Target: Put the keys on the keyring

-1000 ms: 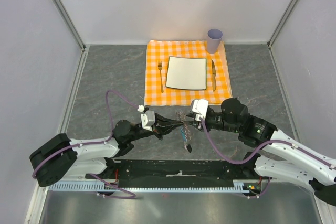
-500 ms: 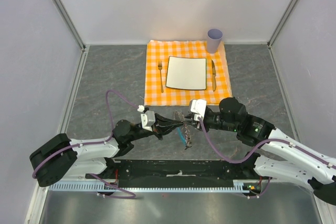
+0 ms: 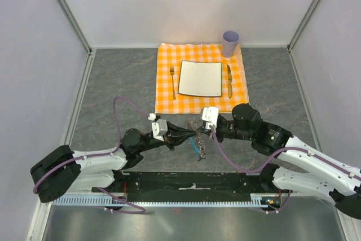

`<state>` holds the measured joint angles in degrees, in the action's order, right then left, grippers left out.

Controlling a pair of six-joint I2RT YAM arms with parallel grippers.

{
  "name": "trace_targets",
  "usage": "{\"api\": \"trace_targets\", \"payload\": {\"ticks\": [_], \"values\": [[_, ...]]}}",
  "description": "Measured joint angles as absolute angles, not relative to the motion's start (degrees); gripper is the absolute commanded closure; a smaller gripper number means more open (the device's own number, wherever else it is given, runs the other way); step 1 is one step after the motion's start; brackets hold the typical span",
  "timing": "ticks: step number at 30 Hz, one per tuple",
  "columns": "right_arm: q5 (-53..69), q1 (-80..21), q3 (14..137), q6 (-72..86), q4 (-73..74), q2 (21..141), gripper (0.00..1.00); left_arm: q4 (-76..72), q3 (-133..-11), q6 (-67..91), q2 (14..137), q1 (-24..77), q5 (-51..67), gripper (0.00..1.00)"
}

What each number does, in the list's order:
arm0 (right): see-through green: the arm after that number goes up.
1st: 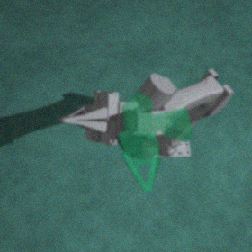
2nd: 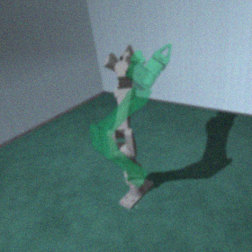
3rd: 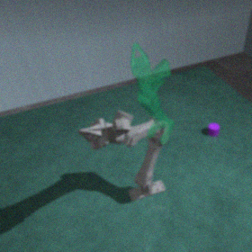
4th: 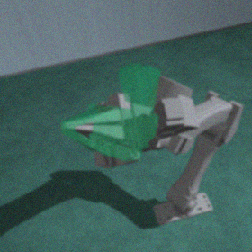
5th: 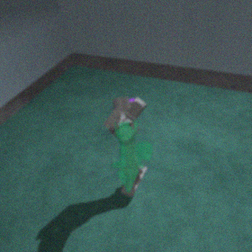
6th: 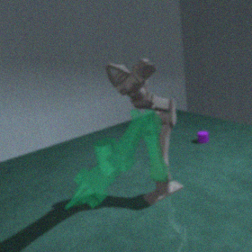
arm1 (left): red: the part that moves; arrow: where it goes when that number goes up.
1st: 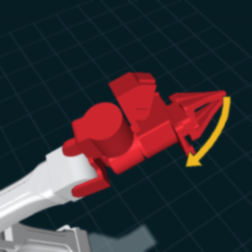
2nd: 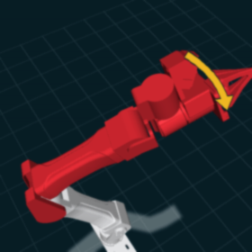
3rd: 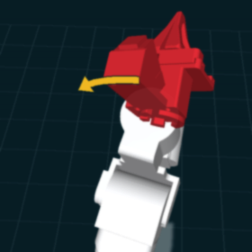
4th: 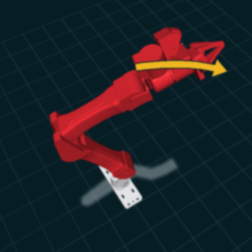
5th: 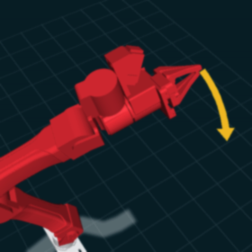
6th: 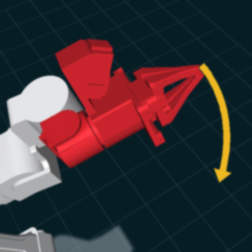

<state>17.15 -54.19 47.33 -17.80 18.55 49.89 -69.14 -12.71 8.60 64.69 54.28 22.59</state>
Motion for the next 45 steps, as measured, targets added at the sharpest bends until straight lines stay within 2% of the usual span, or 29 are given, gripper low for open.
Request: {"api": "trace_targets", "payload": {"ticks": [3,6,12,18,32,36,42,43,44,45], "values": [[16.84,-54.19,48.23,-17.93,19.49,51.33,1.0,-65.54,-12.69,7.01,61.93,54.28,22.2,0.69],[16.45,-54.08,48.95,-18.48,21.34,52.82,1.0,-59.42,-12.84,4.16,56.45,54.3,21.32,0.66],[15.99,-53.98,50.54,-20.34,25.3,54.3,1.0,-44.82,-18.31,-1.61,50.83,54.35,21.08,0.64],[16.05,-53.98,52.56,-21.96,26.52,54.72,1.0,-35.4,-22.7,-3.33,53.76,54.35,21.34,0.65],[16.27,-53.87,52.69,-23.77,28.47,55.96,1.0,-28.21,-27.44,-3.6,58.81,54.33,24.38,0.66],[16.27,-53.87,52.69,-24.1,28.86,56.4,1.0,-27.35,-28.25,-3.64,58.78,54.33,24.69,0.71],[16.49,-53.87,52.69,-24.29,28.88,56.42,1.0,-25.21,-28.8,-3.73,59.53,54.06,25.76,0.72],[16.49,-53.87,52.69,-24.29,28.88,56.42,1.0,-24.84,-29.04,-3.75,59.81,54.06,25.8,0.76],[16.51,-53.87,52.69,-24.29,28.88,56.42,1.0,-24.43,-29.3,-3.77,60.03,54.06,25.85,0.87],[16.51,-53.87,52.69,-24.32,28.93,56.42,1.0,-23.99,-29.61,-3.79,60.29,54.06,25.89,0.92]]}}
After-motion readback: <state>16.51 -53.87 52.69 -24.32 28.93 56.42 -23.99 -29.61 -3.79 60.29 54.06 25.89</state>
